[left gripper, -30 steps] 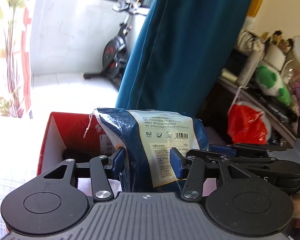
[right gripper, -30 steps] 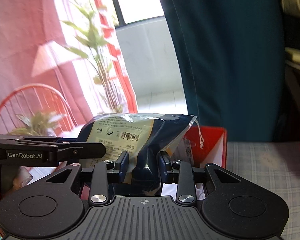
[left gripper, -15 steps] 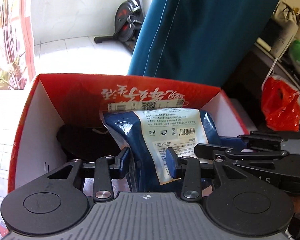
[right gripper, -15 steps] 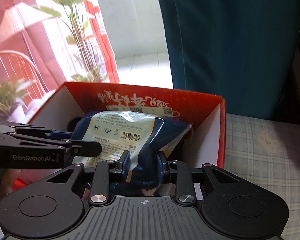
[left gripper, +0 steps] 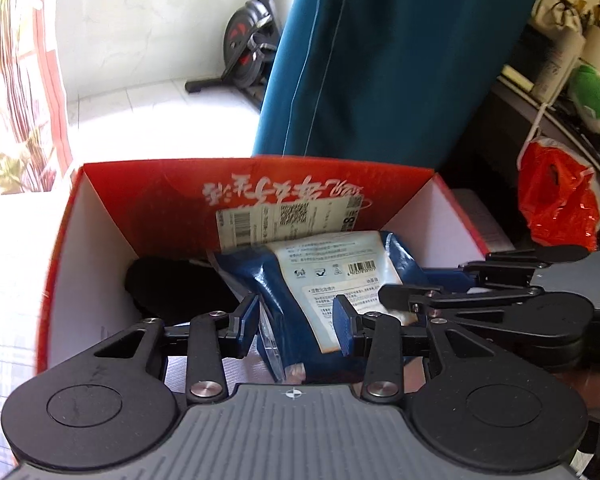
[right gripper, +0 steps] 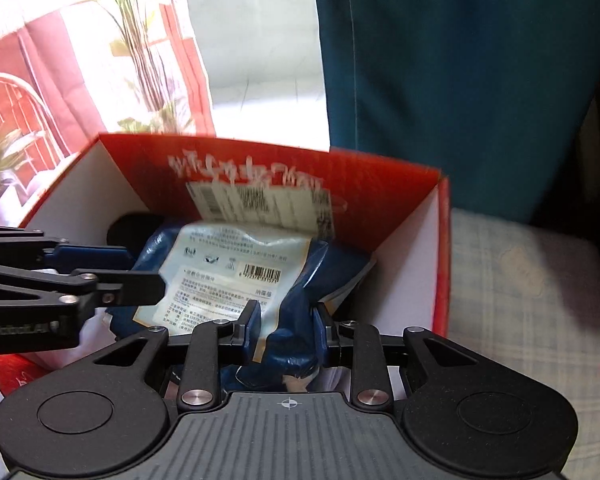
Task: Organize soft objects
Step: 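Lower the snack bag into the red box and open the left gripper, then lower both grippers to the orange floral cloth and close them on it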
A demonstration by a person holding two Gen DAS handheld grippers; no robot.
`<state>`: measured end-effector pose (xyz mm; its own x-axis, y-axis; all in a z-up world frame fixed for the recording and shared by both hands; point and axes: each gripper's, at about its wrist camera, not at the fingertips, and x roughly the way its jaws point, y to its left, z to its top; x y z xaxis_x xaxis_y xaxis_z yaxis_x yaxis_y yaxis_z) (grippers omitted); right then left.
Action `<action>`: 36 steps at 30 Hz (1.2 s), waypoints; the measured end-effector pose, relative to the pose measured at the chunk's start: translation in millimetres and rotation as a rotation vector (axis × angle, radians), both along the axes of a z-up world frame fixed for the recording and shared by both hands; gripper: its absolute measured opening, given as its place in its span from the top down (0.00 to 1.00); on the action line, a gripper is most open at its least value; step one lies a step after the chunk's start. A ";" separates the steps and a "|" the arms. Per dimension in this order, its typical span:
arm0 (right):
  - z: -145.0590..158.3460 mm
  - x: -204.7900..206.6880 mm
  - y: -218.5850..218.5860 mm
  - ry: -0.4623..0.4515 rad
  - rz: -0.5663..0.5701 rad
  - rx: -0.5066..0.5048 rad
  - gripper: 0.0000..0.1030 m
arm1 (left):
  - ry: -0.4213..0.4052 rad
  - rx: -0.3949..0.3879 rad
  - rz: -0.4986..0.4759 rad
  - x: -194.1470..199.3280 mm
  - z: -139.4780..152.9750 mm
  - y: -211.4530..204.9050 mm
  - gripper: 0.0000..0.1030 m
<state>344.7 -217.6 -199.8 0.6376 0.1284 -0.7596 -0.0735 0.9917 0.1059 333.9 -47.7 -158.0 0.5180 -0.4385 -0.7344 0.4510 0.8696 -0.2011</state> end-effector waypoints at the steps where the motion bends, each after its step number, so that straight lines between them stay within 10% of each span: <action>1: 3.2 -5.3 0.5 -0.017 -0.009 -0.014 0.75 | -0.015 0.002 -0.001 -3.4 4.7 1.3 0.58; 19: 58.4 -128.6 24.7 -0.217 0.123 0.023 0.76 | -0.142 -0.022 0.073 -125.4 41.9 50.5 0.54; 36: -17.9 -233.8 50.6 -0.142 0.141 0.096 0.77 | -0.080 -0.034 0.133 -220.8 -11.3 95.4 0.54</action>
